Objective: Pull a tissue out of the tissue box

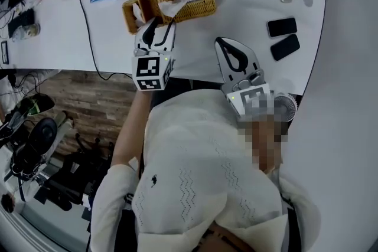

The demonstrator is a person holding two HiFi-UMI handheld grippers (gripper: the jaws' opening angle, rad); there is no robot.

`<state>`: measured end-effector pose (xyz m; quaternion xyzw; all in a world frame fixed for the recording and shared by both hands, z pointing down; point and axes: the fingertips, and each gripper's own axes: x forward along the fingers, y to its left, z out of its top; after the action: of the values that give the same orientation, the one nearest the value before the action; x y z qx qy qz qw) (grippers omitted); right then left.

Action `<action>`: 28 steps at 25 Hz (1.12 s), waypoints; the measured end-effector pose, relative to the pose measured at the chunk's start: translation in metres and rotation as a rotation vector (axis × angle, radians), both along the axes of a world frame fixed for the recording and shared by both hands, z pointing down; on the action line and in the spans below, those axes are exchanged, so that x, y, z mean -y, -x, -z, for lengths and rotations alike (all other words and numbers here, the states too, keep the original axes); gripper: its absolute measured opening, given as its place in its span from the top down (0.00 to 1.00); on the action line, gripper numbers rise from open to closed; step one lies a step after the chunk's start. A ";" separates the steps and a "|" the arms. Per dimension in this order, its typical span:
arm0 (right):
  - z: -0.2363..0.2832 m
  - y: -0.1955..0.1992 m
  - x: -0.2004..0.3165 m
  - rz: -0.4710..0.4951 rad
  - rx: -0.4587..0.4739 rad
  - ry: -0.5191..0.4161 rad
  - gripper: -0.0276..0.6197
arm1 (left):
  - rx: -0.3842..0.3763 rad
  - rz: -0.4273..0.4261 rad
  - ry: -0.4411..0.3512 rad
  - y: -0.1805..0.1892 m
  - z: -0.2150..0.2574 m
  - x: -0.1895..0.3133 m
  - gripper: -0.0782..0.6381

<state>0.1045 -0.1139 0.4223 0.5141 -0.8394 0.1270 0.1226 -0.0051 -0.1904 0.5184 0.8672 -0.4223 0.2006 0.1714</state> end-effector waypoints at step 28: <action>-0.028 -0.012 -0.003 -0.001 -0.011 0.034 0.96 | 0.091 0.038 0.107 -0.015 -0.053 0.011 0.85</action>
<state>0.1169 -0.1107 0.4500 0.5131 -0.8361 0.1387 0.1357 0.0095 -0.2013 0.5711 0.8386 -0.4348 0.2587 0.2018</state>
